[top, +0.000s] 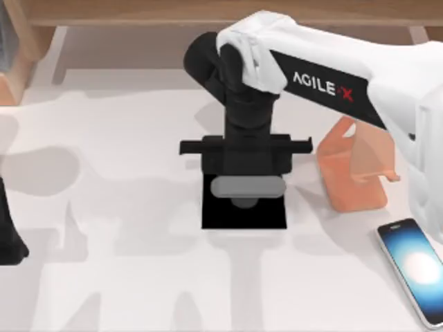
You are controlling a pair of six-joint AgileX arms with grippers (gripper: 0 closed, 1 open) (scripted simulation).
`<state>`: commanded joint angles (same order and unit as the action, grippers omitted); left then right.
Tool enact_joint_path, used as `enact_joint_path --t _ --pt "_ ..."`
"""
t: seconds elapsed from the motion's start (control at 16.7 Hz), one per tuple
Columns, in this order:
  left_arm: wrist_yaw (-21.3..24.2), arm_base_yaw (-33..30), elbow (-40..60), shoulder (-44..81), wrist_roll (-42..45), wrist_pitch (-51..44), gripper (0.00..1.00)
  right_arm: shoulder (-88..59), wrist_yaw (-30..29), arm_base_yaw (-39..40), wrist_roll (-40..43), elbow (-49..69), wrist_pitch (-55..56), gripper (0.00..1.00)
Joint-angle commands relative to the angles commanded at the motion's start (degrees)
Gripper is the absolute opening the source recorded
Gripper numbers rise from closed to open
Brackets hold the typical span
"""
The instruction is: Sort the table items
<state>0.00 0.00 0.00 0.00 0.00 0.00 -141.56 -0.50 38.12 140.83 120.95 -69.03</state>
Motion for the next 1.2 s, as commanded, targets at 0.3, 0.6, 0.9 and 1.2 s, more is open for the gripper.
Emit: enact_joint_path --t 0.3,0.6,0.9,1.2 --pt "0.0 0.0 0.0 0.0 0.0 0.0 1.00 0.0 0.0 0.0 0.0 0.0 0.0 0.98" --pt "0.0 0.0 0.0 0.0 0.0 0.0 1.00 0.0 0.0 0.0 0.0 0.0 0.0 1.00" --pt "0.0 0.0 0.0 0.0 0.0 0.0 1.00 0.0 0.0 -0.1 0.0 0.0 0.0 1.00" --pt "0.0 0.0 0.0 0.0 0.0 0.0 1.00 5.2 0.0 -2.2 -8.4 0.6 1.4 1.00"
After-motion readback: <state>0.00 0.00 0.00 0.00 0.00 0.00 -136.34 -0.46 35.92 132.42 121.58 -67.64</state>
